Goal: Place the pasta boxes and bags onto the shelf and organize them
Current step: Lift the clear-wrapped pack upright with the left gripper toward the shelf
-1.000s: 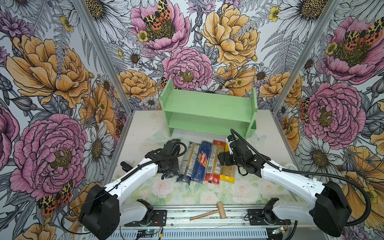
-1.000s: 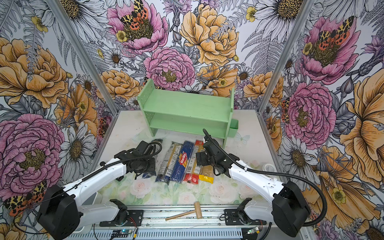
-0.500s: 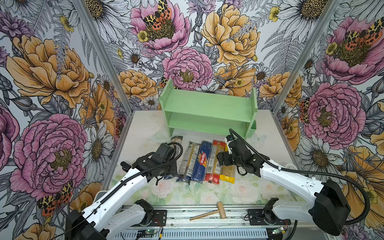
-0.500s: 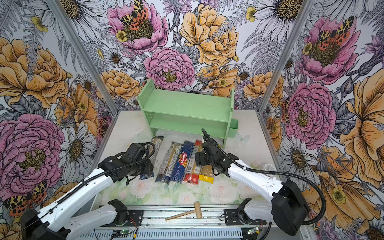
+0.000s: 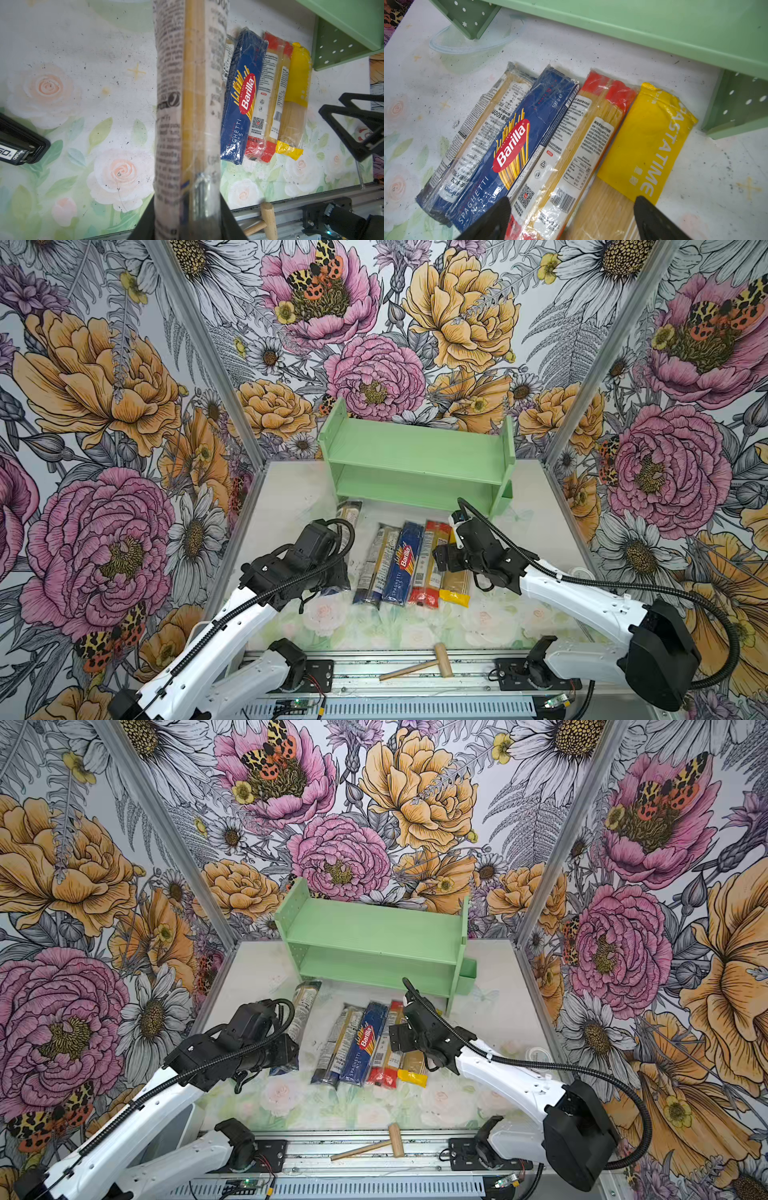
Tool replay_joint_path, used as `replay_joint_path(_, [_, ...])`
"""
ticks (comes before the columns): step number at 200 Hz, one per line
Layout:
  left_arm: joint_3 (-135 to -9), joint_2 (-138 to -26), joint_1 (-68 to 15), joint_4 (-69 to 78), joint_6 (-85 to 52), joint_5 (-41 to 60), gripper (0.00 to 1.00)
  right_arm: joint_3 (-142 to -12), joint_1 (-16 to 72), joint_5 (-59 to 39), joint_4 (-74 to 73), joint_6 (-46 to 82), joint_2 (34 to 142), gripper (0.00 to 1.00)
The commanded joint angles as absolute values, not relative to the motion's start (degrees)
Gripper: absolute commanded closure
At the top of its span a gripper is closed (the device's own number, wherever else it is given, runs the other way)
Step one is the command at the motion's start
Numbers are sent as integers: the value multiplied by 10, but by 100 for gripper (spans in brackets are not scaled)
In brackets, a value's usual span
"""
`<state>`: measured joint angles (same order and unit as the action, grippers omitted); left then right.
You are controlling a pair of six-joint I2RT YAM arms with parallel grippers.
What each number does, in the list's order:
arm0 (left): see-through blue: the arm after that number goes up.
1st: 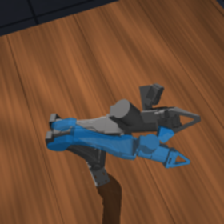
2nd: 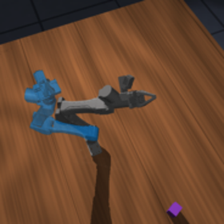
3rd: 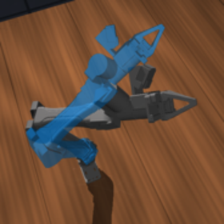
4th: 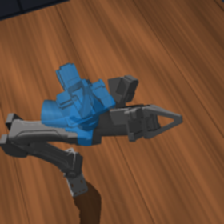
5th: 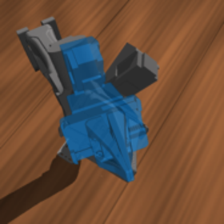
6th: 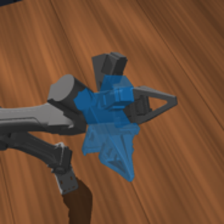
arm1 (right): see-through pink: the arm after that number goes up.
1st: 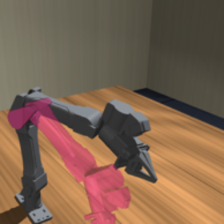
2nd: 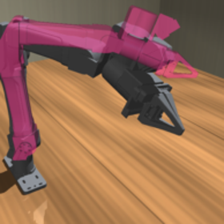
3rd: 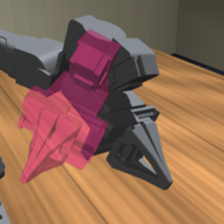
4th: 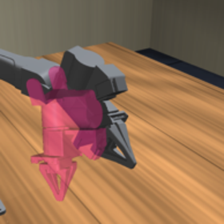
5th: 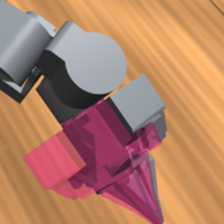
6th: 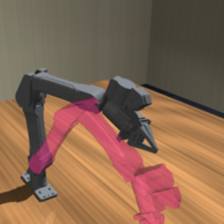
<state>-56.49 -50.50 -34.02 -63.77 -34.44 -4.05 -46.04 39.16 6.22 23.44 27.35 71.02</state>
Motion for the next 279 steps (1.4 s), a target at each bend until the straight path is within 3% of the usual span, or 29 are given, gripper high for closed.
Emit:
replay_joint_path(1, [-612,-474,-345,-606,-326,-47,100,-473,396,68,228,270,710,5])
replay_joint_path(164, [-761,-456,-346,-627,-281,-7,100,-468,401,65,228,267,712,5])
replay_joint_path(279, [-1003,-634,-346,-627,-181,-49,100,-462,401,54,232,249,692,4])
